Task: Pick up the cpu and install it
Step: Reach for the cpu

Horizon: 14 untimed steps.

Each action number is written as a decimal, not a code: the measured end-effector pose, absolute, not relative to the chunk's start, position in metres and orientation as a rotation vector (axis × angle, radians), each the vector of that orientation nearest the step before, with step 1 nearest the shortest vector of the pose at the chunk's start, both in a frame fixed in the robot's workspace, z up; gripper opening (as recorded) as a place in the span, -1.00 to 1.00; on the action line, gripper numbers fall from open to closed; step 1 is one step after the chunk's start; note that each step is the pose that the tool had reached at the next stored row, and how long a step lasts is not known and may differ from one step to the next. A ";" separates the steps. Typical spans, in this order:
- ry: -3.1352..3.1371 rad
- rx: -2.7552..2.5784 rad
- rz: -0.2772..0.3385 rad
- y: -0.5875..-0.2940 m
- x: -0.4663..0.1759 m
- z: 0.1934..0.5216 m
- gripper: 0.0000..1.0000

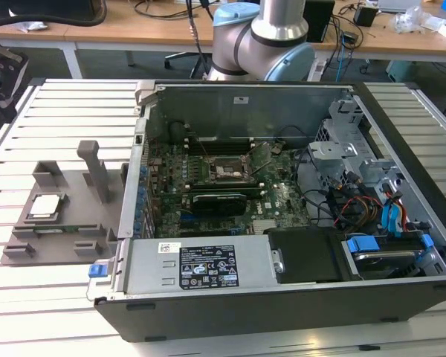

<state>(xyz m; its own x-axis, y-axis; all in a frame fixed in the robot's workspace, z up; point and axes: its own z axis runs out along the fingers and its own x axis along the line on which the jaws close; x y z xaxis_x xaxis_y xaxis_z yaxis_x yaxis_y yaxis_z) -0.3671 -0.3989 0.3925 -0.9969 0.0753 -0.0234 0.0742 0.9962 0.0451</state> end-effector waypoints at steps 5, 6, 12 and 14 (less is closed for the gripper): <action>3.114 0.116 0.069 -0.399 -0.371 0.393 -0.79; 3.114 0.117 0.069 -0.399 -0.372 0.392 -0.79; 3.114 0.117 0.069 -0.399 -0.375 0.392 -0.79; 3.114 0.117 0.069 -0.399 -0.377 0.392 -0.79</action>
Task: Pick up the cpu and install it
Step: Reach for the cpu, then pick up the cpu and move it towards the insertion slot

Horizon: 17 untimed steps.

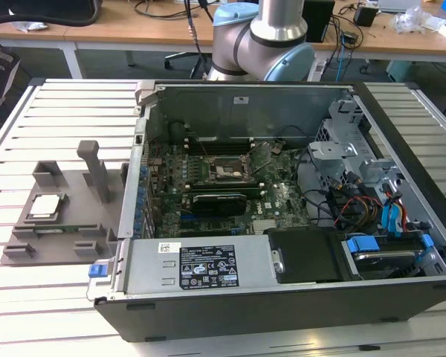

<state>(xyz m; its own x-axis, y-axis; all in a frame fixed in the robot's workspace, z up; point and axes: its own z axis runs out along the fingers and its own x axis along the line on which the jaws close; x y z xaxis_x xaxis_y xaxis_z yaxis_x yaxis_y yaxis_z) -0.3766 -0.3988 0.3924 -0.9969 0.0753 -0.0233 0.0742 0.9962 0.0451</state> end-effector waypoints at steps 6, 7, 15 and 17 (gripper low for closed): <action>3.114 0.117 0.069 -0.399 -0.382 0.392 -0.79; 3.114 0.117 0.069 -0.399 -0.383 0.392 -0.79; 3.114 0.117 0.069 -0.399 -0.385 0.392 -0.79; 3.114 0.117 0.069 -0.399 -0.385 0.392 -0.79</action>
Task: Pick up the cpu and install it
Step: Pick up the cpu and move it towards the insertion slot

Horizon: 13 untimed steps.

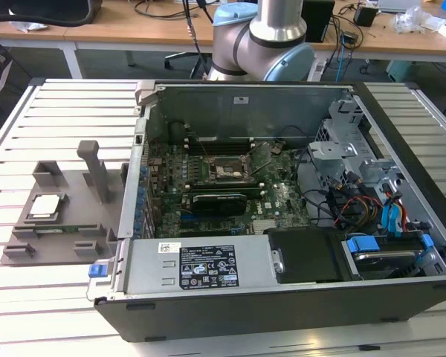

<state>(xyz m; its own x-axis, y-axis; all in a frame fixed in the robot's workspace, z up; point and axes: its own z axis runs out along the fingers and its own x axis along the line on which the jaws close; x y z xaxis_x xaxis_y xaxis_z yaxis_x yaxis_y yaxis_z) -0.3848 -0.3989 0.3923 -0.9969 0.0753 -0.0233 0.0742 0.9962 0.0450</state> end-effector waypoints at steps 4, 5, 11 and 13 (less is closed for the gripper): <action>3.114 0.117 0.069 -0.399 -0.385 0.392 -0.79; 3.114 0.117 0.069 -0.399 -0.385 0.392 -0.76; 3.114 0.117 0.069 -0.399 -0.385 0.392 0.07; 3.114 0.117 0.069 -0.399 -0.386 0.392 0.33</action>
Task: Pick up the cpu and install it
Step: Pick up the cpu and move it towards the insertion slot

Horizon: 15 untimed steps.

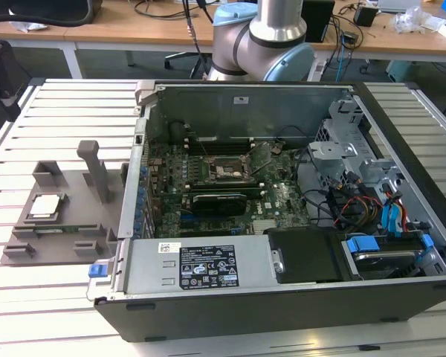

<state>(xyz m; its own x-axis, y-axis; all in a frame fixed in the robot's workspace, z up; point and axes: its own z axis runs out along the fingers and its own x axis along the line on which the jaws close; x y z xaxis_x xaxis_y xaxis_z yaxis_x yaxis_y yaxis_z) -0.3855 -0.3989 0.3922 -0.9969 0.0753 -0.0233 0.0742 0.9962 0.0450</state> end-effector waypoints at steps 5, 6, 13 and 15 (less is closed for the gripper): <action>3.114 0.117 0.068 -0.399 -0.386 0.391 0.33; 3.114 0.116 0.068 -0.399 -0.386 0.391 0.33; 3.114 0.116 0.056 -0.399 -0.386 0.389 0.33; 3.114 0.116 0.056 -0.399 -0.385 0.389 0.33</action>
